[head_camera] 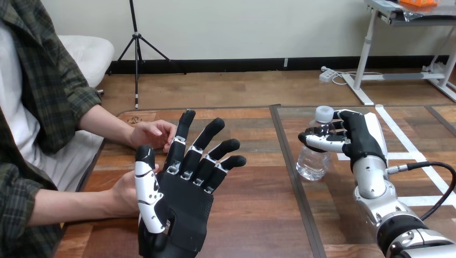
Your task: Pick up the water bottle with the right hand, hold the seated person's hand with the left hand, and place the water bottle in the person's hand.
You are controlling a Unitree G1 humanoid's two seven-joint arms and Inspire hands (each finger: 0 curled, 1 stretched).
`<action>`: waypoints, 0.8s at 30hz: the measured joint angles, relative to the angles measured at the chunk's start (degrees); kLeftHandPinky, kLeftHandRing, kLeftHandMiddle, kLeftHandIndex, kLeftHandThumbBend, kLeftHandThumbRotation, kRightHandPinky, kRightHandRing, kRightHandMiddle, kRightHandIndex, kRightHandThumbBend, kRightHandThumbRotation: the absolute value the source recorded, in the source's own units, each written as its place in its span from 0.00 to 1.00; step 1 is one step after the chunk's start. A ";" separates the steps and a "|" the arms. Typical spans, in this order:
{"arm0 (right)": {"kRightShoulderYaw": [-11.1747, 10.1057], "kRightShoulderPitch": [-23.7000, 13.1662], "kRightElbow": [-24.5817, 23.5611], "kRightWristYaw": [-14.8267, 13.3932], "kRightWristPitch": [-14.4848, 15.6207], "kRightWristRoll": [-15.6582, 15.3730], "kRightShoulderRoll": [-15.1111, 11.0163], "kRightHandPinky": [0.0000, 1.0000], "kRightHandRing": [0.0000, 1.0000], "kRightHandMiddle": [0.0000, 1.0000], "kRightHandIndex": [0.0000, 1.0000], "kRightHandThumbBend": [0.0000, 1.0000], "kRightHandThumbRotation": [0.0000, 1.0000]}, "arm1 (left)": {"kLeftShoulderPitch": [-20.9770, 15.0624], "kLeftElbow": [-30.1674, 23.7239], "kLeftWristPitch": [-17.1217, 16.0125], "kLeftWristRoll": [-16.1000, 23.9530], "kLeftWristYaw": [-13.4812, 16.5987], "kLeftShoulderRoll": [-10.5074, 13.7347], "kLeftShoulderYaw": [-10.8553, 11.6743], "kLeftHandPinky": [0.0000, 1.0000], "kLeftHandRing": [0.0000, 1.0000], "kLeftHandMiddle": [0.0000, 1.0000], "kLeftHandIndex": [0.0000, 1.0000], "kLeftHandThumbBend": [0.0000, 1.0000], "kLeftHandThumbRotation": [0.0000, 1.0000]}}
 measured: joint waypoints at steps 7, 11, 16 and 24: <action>-0.02 0.01 0.02 -0.21 -0.44 0.02 0.00 0.48 0.53 0.58 0.60 0.69 0.00 | 0.01 0.00 0.00 -0.05 0.01 0.00 0.00 0.62 0.69 0.81 0.99 0.54 1.00; -0.01 0.03 0.02 -0.29 -0.64 0.01 0.00 0.47 0.52 0.57 0.59 0.71 0.00 | 0.01 0.00 0.03 -0.18 0.01 0.00 0.00 0.62 0.69 0.80 0.99 0.55 1.00; -0.03 0.06 0.10 -0.35 -0.92 0.04 -0.01 0.46 0.51 0.56 0.59 0.71 0.00 | 0.02 0.00 0.04 -0.19 0.07 0.00 0.00 0.62 0.69 0.81 0.98 0.55 1.00; 0.01 0.14 0.41 -0.72 -1.49 -0.05 -0.02 0.45 0.49 0.55 0.57 0.71 0.00 | 0.03 0.00 0.04 -0.18 0.19 0.00 0.00 0.62 0.70 0.81 0.99 0.54 1.00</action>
